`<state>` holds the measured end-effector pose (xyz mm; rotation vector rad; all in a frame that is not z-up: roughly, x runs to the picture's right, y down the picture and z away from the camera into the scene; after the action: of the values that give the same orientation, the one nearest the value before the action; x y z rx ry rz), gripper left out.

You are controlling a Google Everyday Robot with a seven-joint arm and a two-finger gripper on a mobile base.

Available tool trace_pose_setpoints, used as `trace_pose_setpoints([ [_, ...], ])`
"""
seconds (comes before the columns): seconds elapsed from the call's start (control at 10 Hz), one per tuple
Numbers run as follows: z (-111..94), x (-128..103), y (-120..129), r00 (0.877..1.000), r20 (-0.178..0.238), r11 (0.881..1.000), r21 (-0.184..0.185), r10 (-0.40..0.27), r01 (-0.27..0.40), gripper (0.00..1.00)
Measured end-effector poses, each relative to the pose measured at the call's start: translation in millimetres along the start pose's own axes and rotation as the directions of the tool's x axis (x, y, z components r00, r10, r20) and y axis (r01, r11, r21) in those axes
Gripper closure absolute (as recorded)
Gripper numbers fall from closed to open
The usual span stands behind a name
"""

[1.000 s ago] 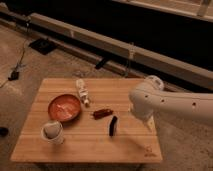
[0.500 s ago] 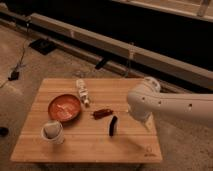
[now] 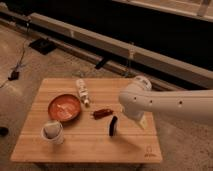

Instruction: Knock the eraser over

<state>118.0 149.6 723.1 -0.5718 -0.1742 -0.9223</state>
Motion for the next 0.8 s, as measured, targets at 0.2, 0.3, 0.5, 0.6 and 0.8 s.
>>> trace_pose_setpoints([
  [0.2,-3.4,-12.9,-19.2,1.0,-0.007,1.0,-0.002,-0.024,0.024,0.2],
  [0.3,-4.1,-12.9,-20.5,1.0,-0.009,1.0,-0.004,-0.029,0.029,0.2],
  [0.5,-5.7,-15.6,-26.7,0.999,-0.011,0.999,-0.003,-0.041,0.041,0.2],
  [0.6,-6.6,-13.1,-24.4,1.0,-0.007,1.0,0.001,-0.026,0.026,0.2],
  [0.8,-7.3,-3.3,-15.0,1.0,0.001,1.0,0.006,0.01,-0.01,0.2],
])
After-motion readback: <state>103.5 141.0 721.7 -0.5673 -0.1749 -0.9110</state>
